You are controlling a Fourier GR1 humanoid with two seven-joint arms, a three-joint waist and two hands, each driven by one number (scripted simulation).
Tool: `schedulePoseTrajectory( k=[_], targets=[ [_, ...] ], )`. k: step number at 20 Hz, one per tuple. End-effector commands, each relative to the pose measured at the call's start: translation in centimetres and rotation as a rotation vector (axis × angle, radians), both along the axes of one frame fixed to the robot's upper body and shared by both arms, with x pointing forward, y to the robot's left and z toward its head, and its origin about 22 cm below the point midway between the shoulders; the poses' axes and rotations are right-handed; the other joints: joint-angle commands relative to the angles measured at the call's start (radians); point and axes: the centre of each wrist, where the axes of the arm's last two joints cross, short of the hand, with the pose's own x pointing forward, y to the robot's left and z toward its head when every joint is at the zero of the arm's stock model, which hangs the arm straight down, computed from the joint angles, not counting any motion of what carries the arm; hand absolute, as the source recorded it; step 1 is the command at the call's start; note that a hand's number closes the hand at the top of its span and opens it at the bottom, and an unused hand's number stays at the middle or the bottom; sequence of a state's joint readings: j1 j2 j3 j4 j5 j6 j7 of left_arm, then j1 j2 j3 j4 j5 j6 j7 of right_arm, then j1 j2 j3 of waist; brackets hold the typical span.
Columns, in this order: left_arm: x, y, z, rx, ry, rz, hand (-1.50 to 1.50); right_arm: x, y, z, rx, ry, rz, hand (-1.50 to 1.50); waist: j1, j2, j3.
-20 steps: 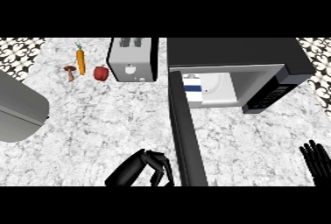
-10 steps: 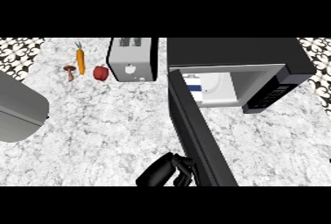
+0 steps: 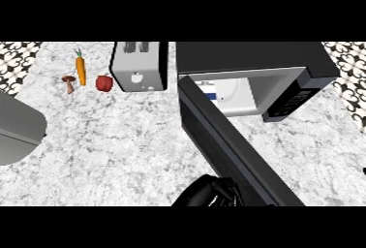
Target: Pick up the milk, place it into the microwave and close the microwave
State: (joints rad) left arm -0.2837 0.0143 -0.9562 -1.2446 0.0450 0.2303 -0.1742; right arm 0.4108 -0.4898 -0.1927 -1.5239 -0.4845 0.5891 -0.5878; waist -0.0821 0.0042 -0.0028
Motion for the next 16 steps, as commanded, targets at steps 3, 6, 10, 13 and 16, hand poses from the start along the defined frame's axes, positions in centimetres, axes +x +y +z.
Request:
schedulePoseTrajectory(
  k=[3,6,10,13,16],
  targets=[
    [-1.1,-2.5,0.9,0.001,-0.04,0.006,1.5,1.7,2.2,2.9,0.045,-0.097,0.208,-1.5,-0.036,0.002,-0.003],
    [0.4,-3.0,2.2,-0.006,-0.06,0.057,1.5,2.4,2.2,4.4,0.032,-0.119,0.236,-1.5,-0.055,0.006,-0.002],
    [2.2,-3.5,3.0,0.014,-0.107,0.135,1.5,2.6,3.2,5.3,0.044,-0.111,0.292,-1.5,-0.076,0.009,-0.001],
    [3.0,-3.4,3.3,-0.029,-0.106,0.206,1.5,3.2,3.9,6.6,0.03,-0.122,0.329,-1.5,-0.092,0.018,-0.005],
    [4.4,-3.7,4.4,-0.059,-0.121,0.27,1.5,3.4,4.0,7.2,0.035,-0.136,0.332,-1.5,-0.107,0.022,-0.003]
  ],
)
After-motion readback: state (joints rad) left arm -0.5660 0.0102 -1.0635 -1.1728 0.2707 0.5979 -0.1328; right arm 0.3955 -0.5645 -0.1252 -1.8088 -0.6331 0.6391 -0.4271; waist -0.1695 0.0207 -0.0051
